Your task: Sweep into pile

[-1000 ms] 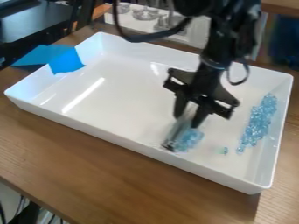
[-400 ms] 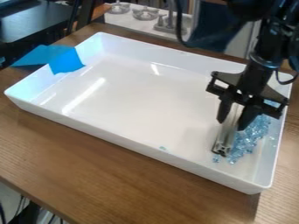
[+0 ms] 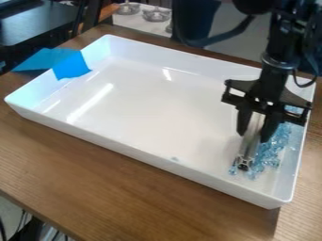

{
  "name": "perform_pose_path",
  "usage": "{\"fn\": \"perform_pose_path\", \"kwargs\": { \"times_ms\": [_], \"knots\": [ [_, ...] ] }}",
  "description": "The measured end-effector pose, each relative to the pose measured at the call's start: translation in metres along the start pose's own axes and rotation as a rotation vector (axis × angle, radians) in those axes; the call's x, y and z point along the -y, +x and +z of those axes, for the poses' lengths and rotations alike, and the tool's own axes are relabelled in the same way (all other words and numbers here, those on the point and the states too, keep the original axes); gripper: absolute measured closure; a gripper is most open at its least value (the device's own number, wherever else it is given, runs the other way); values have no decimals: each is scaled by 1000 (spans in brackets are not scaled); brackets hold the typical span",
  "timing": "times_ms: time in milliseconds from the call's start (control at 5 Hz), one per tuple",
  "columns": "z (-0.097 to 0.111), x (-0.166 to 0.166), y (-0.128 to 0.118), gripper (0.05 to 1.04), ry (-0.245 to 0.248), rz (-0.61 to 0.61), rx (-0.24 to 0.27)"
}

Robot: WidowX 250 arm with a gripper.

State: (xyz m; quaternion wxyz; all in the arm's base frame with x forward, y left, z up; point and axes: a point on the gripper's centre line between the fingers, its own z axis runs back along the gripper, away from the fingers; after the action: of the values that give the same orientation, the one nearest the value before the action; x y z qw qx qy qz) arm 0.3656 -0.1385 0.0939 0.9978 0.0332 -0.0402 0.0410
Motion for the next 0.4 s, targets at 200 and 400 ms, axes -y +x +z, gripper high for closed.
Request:
{"fn": "perform_pose_path", "kwargs": {
  "times_ms": [200, 400],
  "knots": [
    [20, -36, -1, 729, -33, -17, 47],
    [35, -76, 3, 730, -52, -9, 90]
  ]
}}
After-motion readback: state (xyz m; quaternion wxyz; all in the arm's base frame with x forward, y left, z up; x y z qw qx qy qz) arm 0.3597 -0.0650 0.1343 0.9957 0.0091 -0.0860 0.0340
